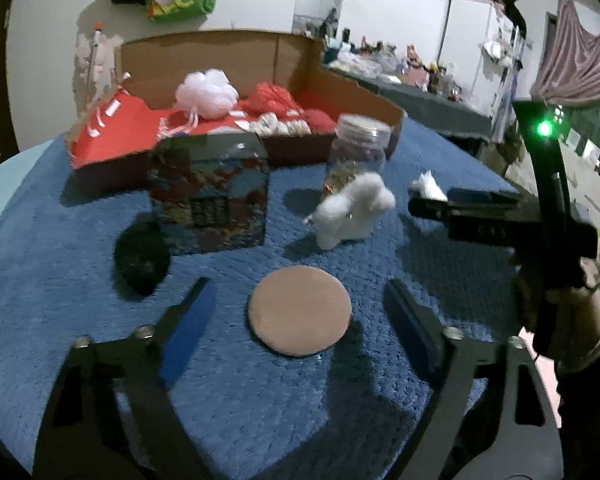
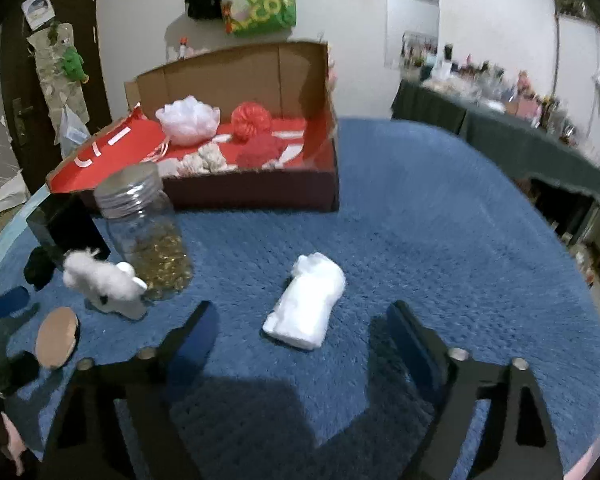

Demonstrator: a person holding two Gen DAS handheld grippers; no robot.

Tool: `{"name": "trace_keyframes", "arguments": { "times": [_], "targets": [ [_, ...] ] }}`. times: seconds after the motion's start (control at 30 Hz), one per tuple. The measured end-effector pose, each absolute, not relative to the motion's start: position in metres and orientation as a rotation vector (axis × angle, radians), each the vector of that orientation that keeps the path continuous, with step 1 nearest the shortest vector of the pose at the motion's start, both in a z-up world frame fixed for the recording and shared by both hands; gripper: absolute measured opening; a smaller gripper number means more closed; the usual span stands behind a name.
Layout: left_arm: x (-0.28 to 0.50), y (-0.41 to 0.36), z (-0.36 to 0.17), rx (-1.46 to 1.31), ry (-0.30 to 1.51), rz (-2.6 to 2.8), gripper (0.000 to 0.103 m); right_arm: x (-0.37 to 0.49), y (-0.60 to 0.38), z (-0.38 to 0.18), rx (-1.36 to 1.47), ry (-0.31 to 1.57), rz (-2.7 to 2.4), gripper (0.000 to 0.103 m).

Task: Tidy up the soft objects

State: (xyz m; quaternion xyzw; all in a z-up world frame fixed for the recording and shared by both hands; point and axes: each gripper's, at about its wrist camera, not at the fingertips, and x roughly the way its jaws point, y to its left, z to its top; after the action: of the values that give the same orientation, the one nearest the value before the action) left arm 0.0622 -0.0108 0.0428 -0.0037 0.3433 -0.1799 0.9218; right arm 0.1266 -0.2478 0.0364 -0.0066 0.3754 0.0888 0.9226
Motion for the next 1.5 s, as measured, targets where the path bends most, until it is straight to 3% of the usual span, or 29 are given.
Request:
{"name": "trace_keyframes", "arguments": {
  "times": [0.1, 0.2, 0.27, 0.83, 1.5],
  "targets": [
    [0.070, -0.017, 0.035, 0.008, 0.755, -0.377, 0.056, 0.131, -0.247, 0.034, -0.015, 0.795, 0.192, 0.074],
    [0.075, -0.018, 0.027, 0.006, 0.783, -0.380, 0.053, 0.132, -0.244, 0.033, -0.032, 0.800, 0.209, 0.048],
    [0.074, -0.018, 0.027, 0.012, 0.772, -0.375, 0.052, 0.129, -0.244, 0.034, -0.031, 0.786, 0.229, 0.022],
    [0.067, -0.012, 0.038, -0.006, 0.737, -0.406, 0.051, 0.058, -0.199, 0.054, 0.000, 0.691, 0.464, 0.021],
    [0.063, -0.008, 0.041, -0.002, 0.729, -0.404, 0.051, 0.051, -0.187, 0.047, -0.019, 0.711, 0.481, 0.021]
  ]
}}
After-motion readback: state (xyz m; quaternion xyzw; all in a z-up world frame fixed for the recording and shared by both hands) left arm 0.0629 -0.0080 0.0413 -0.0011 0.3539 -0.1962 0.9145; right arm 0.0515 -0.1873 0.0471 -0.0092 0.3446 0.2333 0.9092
